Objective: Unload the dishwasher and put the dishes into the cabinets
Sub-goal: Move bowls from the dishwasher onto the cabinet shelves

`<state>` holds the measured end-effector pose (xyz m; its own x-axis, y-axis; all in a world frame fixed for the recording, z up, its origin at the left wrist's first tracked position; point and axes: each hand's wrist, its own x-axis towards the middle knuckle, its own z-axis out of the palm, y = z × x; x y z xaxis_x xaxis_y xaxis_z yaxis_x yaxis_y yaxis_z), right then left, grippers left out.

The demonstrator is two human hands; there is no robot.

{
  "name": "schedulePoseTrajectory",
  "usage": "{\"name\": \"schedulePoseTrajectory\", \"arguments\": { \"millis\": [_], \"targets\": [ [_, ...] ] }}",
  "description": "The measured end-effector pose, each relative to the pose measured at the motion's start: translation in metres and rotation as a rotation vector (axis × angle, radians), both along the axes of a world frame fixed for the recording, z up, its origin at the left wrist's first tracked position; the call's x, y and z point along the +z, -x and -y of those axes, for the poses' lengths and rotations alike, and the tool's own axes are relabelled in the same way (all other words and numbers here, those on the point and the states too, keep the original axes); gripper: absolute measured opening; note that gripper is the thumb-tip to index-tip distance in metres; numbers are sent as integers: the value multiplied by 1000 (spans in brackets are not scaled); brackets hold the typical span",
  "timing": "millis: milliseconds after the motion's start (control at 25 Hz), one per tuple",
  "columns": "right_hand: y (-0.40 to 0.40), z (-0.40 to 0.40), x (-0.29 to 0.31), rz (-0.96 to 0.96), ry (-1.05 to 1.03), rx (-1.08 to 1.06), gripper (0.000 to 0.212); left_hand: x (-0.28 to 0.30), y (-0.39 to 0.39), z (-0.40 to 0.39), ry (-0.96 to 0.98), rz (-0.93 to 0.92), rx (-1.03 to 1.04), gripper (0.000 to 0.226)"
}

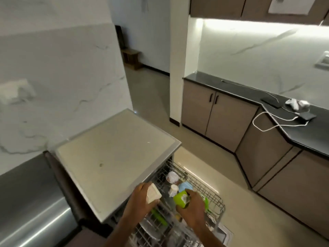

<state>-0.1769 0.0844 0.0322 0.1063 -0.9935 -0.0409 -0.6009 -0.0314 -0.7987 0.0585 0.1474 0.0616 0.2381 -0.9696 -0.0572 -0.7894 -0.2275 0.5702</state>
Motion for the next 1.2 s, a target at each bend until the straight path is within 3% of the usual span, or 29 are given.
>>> {"name": "schedulePoseTrajectory", "arguments": {
  "millis": [80, 200, 360, 760, 880, 1040, 1200],
  "targets": [
    [-22, -19, 35, -10, 42, 69, 51, 40, -22, -30, 76, 39, 3, 82],
    [-59, -46, 84, 19, 117, 172, 69, 97, -52, -88, 206, 138, 49, 81],
    [-107, -100, 165, 103, 241, 368, 75, 168, -91, -183, 332, 247, 139, 78],
    [-282, -319, 381, 407, 562, 1075, 78, 412, -234, -483, 394, 573, 473, 84],
    [-351, -382, 430, 479, 687, 1186, 77, 474, -284, -562, 402, 669, 564, 81],
    [-439, -440, 495, 387, 809, 1330, 77, 549, -350, -629, 394, 794, 581, 73],
    [-554, -490, 605, 278, 1183, 1281, 72, 636, -450, -681, 420, 957, 604, 72]
  ]
}}
